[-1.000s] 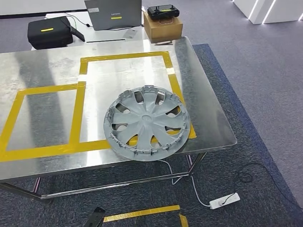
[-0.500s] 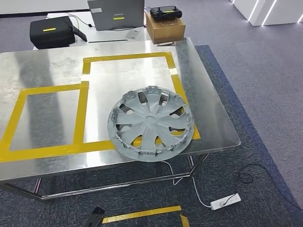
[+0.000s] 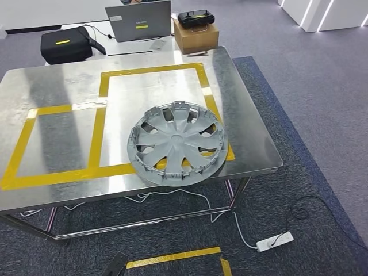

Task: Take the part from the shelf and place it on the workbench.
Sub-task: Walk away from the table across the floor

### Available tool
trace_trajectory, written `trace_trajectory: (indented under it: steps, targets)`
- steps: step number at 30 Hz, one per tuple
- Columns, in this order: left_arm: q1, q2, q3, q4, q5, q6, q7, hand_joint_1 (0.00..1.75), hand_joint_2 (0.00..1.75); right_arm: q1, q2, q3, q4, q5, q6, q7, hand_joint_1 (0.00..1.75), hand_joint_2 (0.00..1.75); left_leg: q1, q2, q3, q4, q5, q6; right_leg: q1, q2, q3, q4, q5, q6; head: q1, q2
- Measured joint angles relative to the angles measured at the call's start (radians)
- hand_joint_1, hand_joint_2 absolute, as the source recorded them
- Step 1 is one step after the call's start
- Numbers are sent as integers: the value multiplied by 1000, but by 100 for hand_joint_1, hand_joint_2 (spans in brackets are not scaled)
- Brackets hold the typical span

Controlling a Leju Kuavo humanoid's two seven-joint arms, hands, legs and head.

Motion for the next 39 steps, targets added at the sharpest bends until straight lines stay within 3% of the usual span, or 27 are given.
trace_trajectory:
  steps: [1, 3, 4, 5, 6, 7, 9, 11, 14, 15, 17, 19, 20, 21, 22, 23, 25, 27, 29, 30, 32, 34, 35, 36, 37, 39]
  targets:
    - [2, 1, 1, 0, 0, 0, 0, 0, 0, 0, 1, 0, 1, 0, 0, 0, 0, 0, 2, 0, -12, 35, -38, -7, -2, -2, -8, -1, 9, -8, -1, 0]
    - [4, 1, 4, 0, 0, 0, 0, 0, 0, 1, 1, 0, 1, -1, 0, 0, 0, 0, 8, 2, -43, 158, -141, -18, -1, -5, -22, 0, 26, -14, -3, 0]
    - [4, 1, 5, 0, 0, 0, 0, 0, 0, 1, 1, 0, 1, -1, 0, 0, 0, 0, 10, 2, -54, 221, -177, -22, -1, -6, -30, 1, 33, -14, -3, 0]
    - [4, 1, 6, 0, 0, 0, 0, 0, 0, 2, 1, 0, 1, -1, 0, 0, 0, 0, 12, 3, -53, 258, -193, -24, 0, -7, -37, 3, 40, -13, -3, 0]
    - [4, 1, 7, 0, 0, 0, 0, 0, 0, 2, 1, 0, 1, -1, 0, 0, 0, 0, 13, 3, -32, 257, -189, -25, 0, -8, -46, 5, 46, -11, -3, 0]
    - [4, 1, 8, 0, 0, 0, 0, 0, 0, 3, 1, 0, 1, -1, 0, 0, 0, 0, 14, 3, 5, 217, -169, -25, 0, -9, -53, 7, 51, -9, -3, 0]
    - [2, 1, 8, 0, 0, 0, 0, 0, 0, 2, 1, 0, 2, 0, 0, 0, 0, 0, 14, 3, 112, 62, -125, -18, 1, -9, -63, 11, 58, -3, -3, 0]
    - [1, 1, 9, 0, 0, 0, 0, 0, 0, 1, 1, 0, 2, 0, 0, 0, 0, 0, 10, 3, 170, -37, -107, -8, 3, -9, -67, 12, 67, 7, -3, 0]
    - [1, 1, 9, 0, 0, 1, 0, 0, 0, 1, 1, 0, 3, 0, 0, 0, 0, 0, 8, 4, 162, -50, -95, 11, 2, -8, -72, 11, 79, 27, -2, 0]
    - [1, 1, 9, 0, 0, 1, 0, 0, 0, 2, 1, 0, 3, 0, 0, 0, 0, 0, 9, 5, 156, -53, -88, 20, 1, -6, -79, 19, 68, 32, -1, 0]
    - [-1, 0, 9, 0, 0, 1, 0, 0, 0, 2, 1, 0, 3, 0, 0, 1, 0, 0, 11, 9, 141, -58, -70, 36, 0, -2, -111, 94, -2, 38, 3, 0]
    - [-1, 0, 10, 0, 0, 1, 0, 0, 0, 2, 1, 0, 3, 1, 2, 1, 0, 0, 7, 9, 118, -56, -53, 44, 1, 0, -156, 229, -87, 42, 7, 0]
    - [0, 0, 10, 0, 1, 1, 0, 0, 0, 2, 1, 0, 4, 1, 3, 1, 0, 0, 4, 10, 105, -55, -44, 44, 1, 0, -167, 279, -106, 43, 7, 0]
    - [0, 0, 10, 0, 1, 1, -1, 0, 0, 2, 1, 0, 4, 1, 4, 1, 0, 0, 2, 10, 93, -53, -36, 44, 1, 0, -161, 297, -102, 42, 7, 0]
    - [1, 0, 11, 0, 1, 1, -1, 0, 0, 2, 1, 0, 4, 1, 4, 1, 0, 0, 0, 9, 81, -50, -29, 43, 2, 0, -134, 272, -80, 40, 7, 0]
    - [1, 0, 11, 0, 1, 1, -2, 0, 0, 2, 0, 0, 4, 2, 4, 1, 0, 0, 0, 9, 70, -47, -22, 41, 3, 0, -89, 214, -51, 37, 7, 0]
    - [1, 0, 13, 0, 1, 1, -4, 0, 0, -2, 0, 0, 4, 5, 4, 1, 0, 0, -3, 9, 52, -37, -12, 33, 6, 1, 15, 62, -23, 28, 7, 0]
    - [0, 0, 14, 0, 1, 2, -6, 0, 0, -4, 0, 1, 4, 7, 4, 0, 0, 0, -5, 9, 42, -30, 0, 23, 10, 2, 55, -14, -25, 20, 8, 0]
    - [1, 1, 15, 0, 1, 2, -7, 0, 0, -3, 1, 1, 4, 7, 4, -1, 0, 0, -4, 8, 38, -28, 11, 13, 10, 0, 45, -19, -17, 8, 9, 0]
    - [2, 1, 16, 0, 1, 3, -7, 0, 0, -2, 1, 1, 5, 6, 4, -1, 0, 0, -3, 8, 34, -21, 1, 7, 9, -3, 40, -20, -10, 0, 9, 0]
    - [4, 2, 17, 0, 0, 4, -7, 0, 0, -3, 0, 1, 5, 4, 3, -2, 0, 0, 1, 7, 14, 41, -67, -5, 6, -8, 23, -23, 8, -16, 6, 0]
    - [1, 2, 17, 0, -5, 3, -4, 0, 0, -3, -1, 1, 5, 0, 3, -2, 0, 0, 7, 8, -15, 163, -164, -15, 7, -10, 4, -21, 25, -21, 2, 0]
    - [-1, 2, 17, 0, -7, 2, -1, 0, 0, -3, -1, 1, 5, -1, 3, -2, 0, 0, 9, 8, -22, 217, -190, -18, 8, -11, -6, -18, 34, -21, 2, 0]
    - [-3, 2, 17, 0, -8, 1, 1, 0, 0, -3, -1, 0, 5, -2, 3, -2, 0, 0, 11, 8, -15, 241, -193, -19, 9, -12, -17, -14, 42, -19, 2, 0]
    - [-4, 2, 17, 0, -8, 0, 3, 0, 0, -3, -2, 0, 5, -2, 4, -2, 0, 0, 11, 8, 10, 229, -177, -19, 9, -13, -28, -9, 49, -18, 2, 0]
    - [-8, 2, 17, 0, -10, -3, 5, 0, 0, -4, -1, 1, 5, -1, 4, -2, 0, 0, 11, 8, 102, 99, -129, -11, 9, -13, -49, 3, 58, -13, 2, 0]
